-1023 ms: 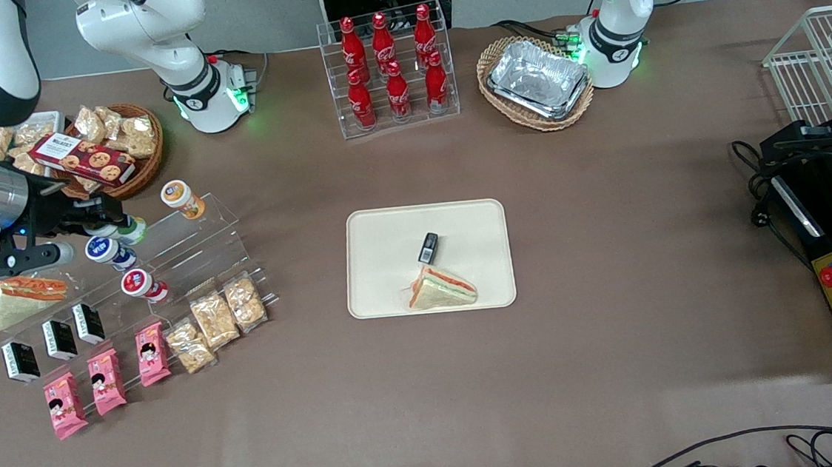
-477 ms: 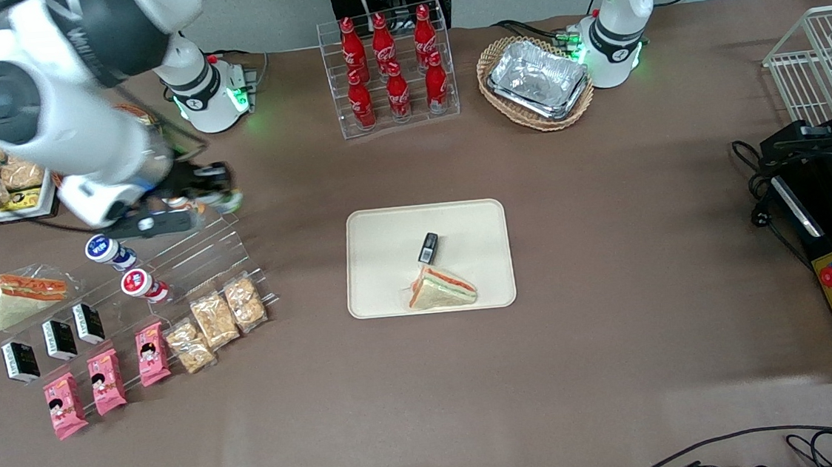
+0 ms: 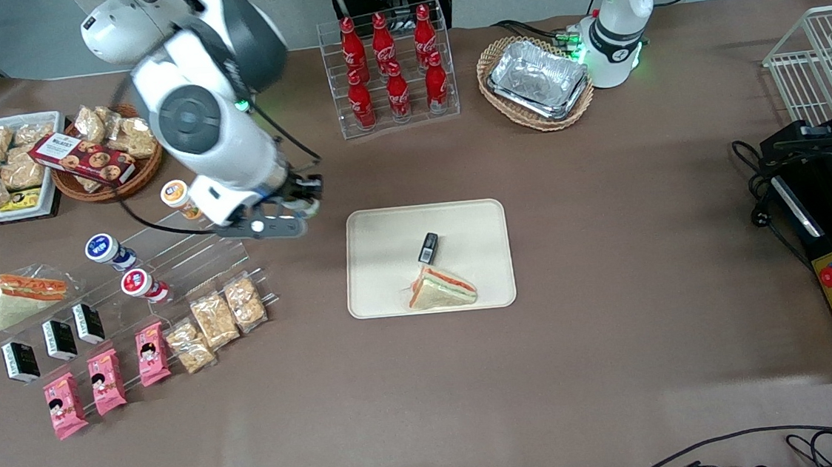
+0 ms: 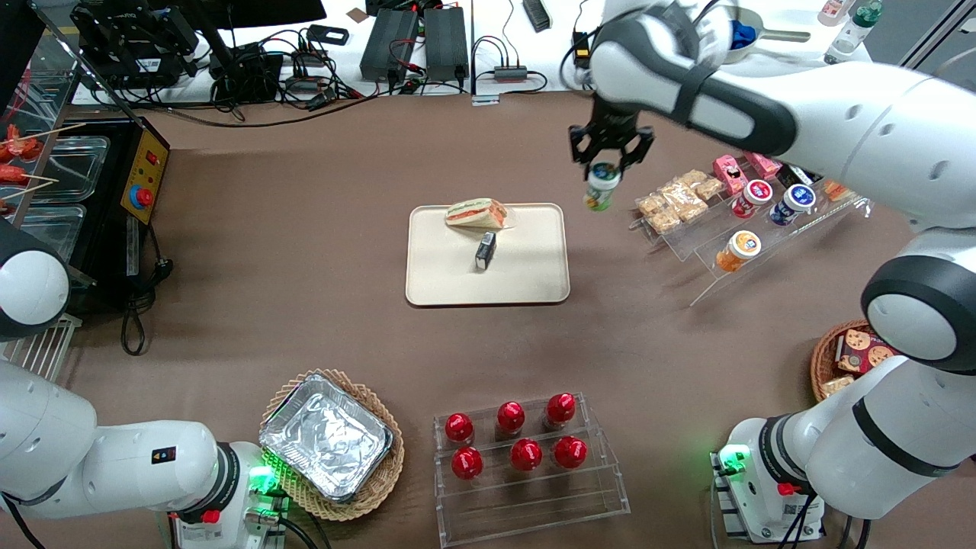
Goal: Place green gum on tray
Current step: 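Carry the green-label bottle with the right gripper over the cream tray, then lower the bottle onto the tray beside the black box and release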
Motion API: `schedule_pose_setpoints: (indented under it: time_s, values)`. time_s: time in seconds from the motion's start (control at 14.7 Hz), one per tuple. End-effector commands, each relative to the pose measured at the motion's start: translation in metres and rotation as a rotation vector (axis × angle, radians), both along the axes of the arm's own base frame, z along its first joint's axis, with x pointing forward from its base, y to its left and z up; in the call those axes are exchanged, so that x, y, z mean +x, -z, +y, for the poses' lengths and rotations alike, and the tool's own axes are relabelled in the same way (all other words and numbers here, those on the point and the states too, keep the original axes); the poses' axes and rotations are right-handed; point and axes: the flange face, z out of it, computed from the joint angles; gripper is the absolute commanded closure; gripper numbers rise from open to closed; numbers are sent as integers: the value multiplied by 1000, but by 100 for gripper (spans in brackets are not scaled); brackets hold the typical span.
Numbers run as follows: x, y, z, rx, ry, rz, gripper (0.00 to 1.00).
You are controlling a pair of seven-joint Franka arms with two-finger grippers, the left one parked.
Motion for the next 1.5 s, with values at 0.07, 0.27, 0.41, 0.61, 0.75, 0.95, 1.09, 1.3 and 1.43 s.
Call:
schedule_pose_setpoints:
  time_s: [0.07, 0.27, 0.41, 0.61, 0.75, 0.95, 1.09, 1.3, 1.43]
  values:
    - [-22, 70, 32, 27, 66, -69, 65]
    - [-40, 123, 59, 24, 101, -118, 65]
    - [-46, 157, 70, 16, 93, -137, 65]
    - [-45, 188, 71, 14, 97, -163, 65]
    - [-44, 199, 71, 6, 96, -164, 65]
    - [-42, 211, 71, 5, 98, -177, 65]
    - [-40, 224, 72, 8, 101, -192, 65]
    - [-39, 229, 72, 5, 101, -193, 65]
    - [-39, 234, 72, 3, 102, -194, 64]
